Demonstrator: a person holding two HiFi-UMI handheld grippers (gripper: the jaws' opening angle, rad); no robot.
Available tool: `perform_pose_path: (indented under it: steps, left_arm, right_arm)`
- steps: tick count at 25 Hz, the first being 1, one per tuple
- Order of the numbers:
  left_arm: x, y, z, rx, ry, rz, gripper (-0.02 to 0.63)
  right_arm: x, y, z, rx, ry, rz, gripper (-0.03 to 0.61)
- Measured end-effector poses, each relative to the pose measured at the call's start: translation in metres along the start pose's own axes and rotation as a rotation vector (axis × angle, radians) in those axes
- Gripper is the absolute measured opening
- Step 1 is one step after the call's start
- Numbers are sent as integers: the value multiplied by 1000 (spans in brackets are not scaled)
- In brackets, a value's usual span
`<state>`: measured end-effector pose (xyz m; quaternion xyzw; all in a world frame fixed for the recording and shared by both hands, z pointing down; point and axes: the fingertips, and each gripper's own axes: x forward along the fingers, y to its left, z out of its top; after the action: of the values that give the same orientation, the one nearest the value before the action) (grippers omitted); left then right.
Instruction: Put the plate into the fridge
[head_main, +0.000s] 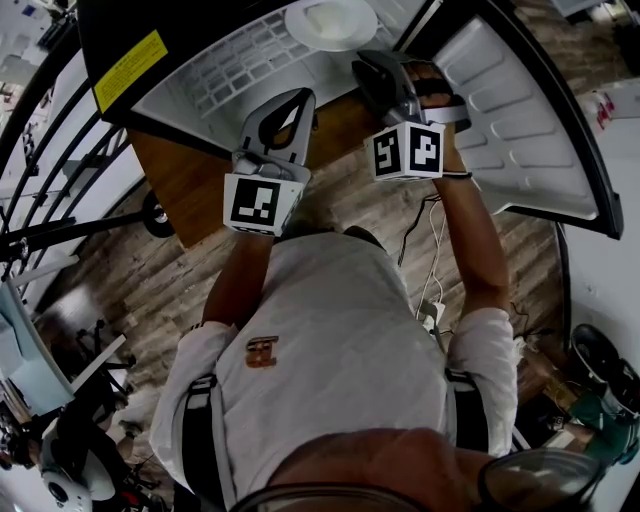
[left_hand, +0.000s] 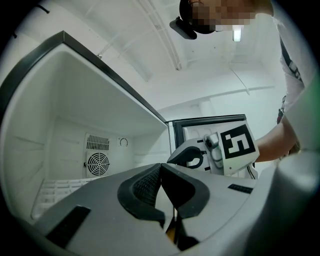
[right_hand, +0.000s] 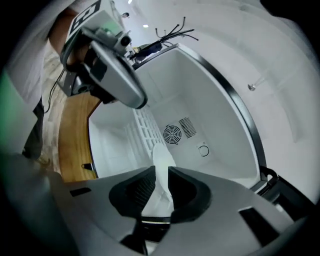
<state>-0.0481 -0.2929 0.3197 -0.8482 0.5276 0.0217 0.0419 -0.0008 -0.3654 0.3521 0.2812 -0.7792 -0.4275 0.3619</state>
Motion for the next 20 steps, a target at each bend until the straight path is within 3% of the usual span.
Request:
perform_pose_path:
  steps: [8, 15, 20]
  left_arm:
    - [1, -8, 0, 16, 11, -16, 18]
    - [-2, -16, 5, -12, 17, -24, 18]
    - [-4, -26, 12, -26, -8, -45, 18]
  right_arm:
    - [-35, 9, 34, 312, -180, 0, 52]
    - [-61, 11, 55, 632, -354, 64, 38]
    - [-76, 4, 61, 784, -464, 76, 34]
